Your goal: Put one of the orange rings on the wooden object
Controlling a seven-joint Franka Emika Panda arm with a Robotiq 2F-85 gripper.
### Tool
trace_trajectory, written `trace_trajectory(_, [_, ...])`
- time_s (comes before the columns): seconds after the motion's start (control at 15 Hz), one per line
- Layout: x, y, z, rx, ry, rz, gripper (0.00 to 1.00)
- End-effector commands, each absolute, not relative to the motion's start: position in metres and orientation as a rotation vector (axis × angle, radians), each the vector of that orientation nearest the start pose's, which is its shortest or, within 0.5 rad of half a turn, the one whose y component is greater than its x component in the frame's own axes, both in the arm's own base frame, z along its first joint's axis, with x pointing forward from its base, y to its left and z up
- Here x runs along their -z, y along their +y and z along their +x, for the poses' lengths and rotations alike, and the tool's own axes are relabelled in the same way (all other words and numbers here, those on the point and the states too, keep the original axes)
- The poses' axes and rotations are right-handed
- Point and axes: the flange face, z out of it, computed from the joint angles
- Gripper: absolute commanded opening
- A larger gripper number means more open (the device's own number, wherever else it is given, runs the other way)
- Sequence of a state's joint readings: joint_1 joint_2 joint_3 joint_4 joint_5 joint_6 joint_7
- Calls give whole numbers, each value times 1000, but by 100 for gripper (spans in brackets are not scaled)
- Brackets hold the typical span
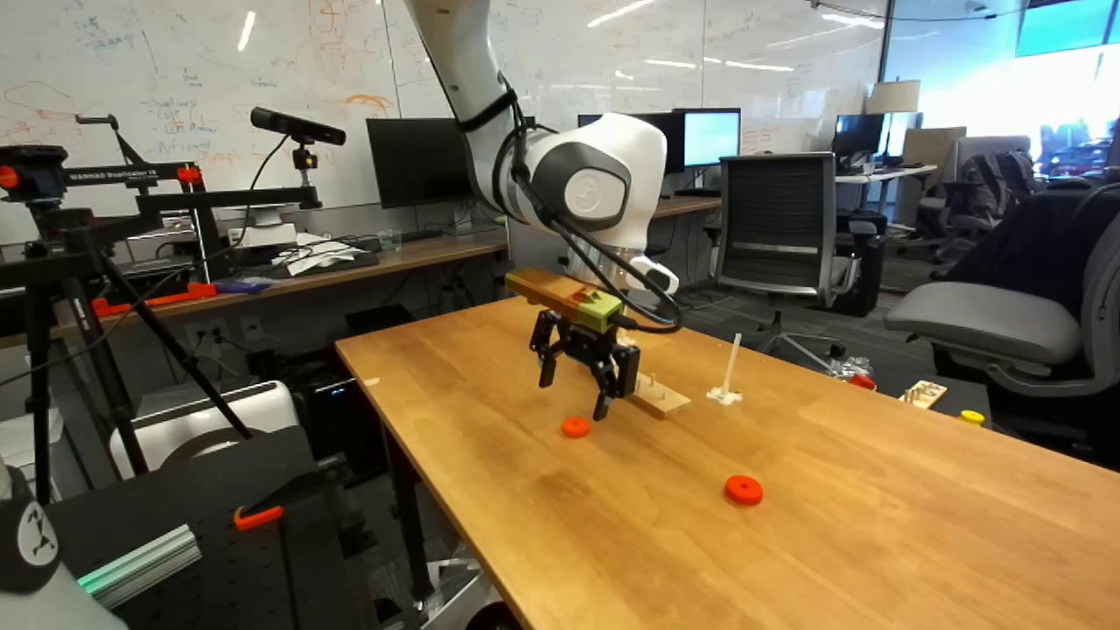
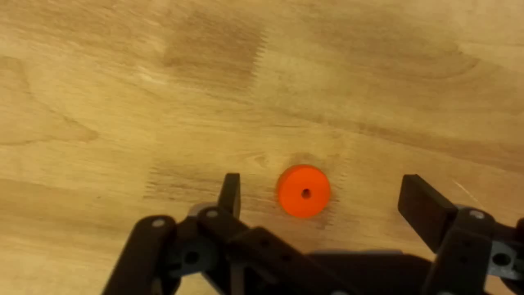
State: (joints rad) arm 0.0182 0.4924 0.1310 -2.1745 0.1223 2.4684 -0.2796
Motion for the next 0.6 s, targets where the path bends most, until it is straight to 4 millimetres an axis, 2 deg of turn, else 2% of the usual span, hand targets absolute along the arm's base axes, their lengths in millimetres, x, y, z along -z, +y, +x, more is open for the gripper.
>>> trace_trajectory(0.0, [-131,87,539,-227,-388,-3006,100])
trace_trajectory(0.27, [-116,93,530,-238,-342,-3056,100])
trace_trajectory(0.53, [-113,96,529,-223,-314,-3070,100])
